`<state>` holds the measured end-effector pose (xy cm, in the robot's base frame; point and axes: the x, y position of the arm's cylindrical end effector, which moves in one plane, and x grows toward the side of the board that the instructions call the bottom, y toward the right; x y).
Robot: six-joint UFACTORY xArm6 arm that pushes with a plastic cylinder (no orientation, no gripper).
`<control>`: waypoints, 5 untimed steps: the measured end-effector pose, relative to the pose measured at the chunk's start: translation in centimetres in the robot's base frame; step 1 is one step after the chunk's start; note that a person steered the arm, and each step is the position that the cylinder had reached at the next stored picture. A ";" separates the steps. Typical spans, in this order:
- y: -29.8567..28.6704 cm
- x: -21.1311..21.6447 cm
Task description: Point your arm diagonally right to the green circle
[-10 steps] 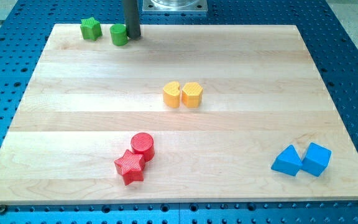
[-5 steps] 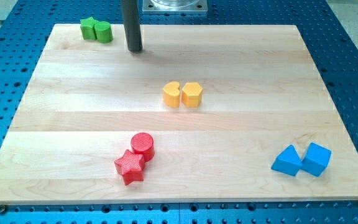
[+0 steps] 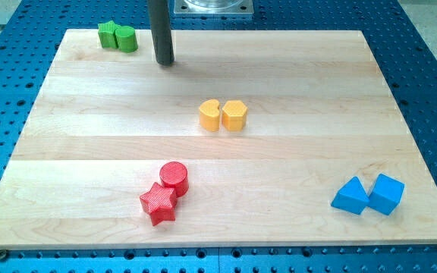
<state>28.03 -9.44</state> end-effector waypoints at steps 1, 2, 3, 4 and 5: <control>0.4 0.7; -0.5 1.5; -0.7 1.5; -0.6 1.8; -0.6 1.9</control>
<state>29.90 -10.02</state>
